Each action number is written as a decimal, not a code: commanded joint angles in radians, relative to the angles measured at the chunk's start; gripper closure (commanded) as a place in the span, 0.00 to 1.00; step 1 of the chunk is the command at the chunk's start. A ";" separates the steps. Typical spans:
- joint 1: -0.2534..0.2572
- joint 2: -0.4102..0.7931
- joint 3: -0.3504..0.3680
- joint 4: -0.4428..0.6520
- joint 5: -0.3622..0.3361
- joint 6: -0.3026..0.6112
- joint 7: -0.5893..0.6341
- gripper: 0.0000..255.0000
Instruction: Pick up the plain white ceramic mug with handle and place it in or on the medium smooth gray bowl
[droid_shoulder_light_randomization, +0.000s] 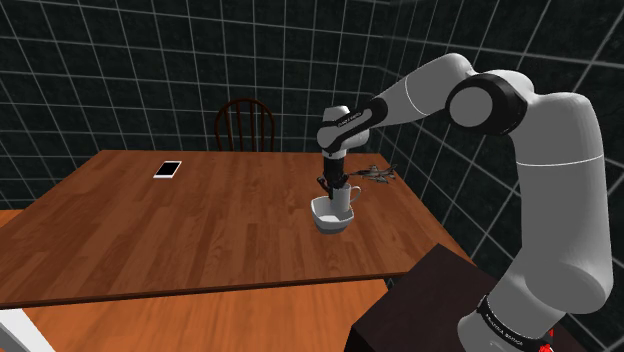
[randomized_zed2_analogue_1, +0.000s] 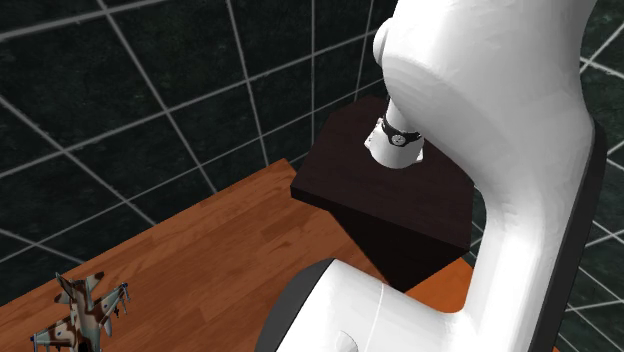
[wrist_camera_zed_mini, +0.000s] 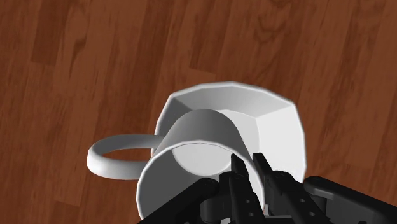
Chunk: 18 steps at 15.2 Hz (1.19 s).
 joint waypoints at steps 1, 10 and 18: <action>0.000 0.001 0.000 0.000 0.000 0.001 0.000 1.00; 0.000 0.001 0.000 0.001 0.000 0.001 0.000 0.00; 0.000 -0.044 -0.005 0.067 -0.008 -0.110 0.005 0.00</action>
